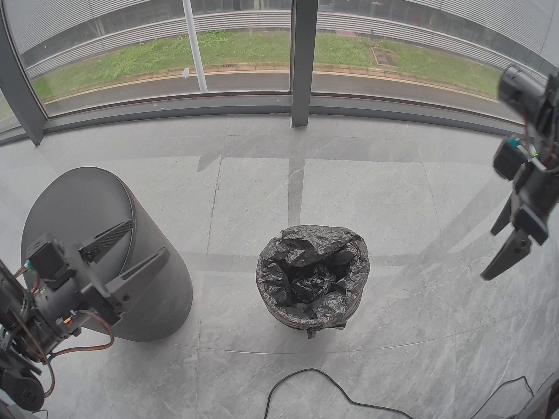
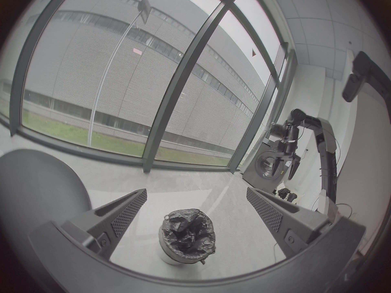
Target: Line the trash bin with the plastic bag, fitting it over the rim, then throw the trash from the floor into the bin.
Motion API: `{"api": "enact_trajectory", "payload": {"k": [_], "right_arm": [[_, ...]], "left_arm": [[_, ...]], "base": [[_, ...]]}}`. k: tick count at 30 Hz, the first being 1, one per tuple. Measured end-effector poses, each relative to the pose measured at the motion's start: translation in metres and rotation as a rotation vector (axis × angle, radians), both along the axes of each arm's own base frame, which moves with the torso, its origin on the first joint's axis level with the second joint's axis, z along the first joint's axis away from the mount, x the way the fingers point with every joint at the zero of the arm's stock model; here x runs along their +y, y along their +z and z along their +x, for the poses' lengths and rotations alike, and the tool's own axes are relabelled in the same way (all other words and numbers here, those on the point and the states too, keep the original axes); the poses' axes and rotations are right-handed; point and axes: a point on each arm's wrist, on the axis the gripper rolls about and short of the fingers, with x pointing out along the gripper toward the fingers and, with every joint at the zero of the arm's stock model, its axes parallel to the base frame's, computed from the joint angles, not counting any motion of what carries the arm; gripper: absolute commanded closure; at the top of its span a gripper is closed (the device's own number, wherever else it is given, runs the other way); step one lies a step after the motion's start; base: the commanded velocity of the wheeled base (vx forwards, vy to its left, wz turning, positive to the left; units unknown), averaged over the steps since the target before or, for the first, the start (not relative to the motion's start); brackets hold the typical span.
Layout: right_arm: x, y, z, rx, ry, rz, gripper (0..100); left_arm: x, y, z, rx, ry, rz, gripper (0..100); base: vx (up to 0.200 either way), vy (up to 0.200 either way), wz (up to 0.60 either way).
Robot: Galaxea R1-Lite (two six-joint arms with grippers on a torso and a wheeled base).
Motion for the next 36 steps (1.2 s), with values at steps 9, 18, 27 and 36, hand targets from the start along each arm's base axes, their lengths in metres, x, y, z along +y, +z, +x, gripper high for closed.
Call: {"api": "enact_trajectory", "payload": {"k": [9,18,27,36], "right_arm": [[-0.049,0.061,-0.119,-0.45,-0.18,0.121,0],[-0.069,0.045,-0.166,-0.762,-0.375,0.247,0],[-0.073,-0.012,-0.18,-0.88,-0.453,0.334,0],[-0.076,-0.097,-0.208,-0.964,-0.543,0.384,0]], "left_arm": [[0.027,0.009,-0.048,-0.077,0.104,0.05,0],[0.04,0.01,-0.08,-0.058,0.208,0.073,0],[0.048,0.007,-0.11,-0.036,0.297,0.091,0],[0.053,-0.007,-0.14,-0.032,0.38,0.133,0]], "base": [[0.0,0.0,0.0],[0.0,0.0,0.0],[0.0,0.0,0.0],[0.0,0.0,0.0]]}}
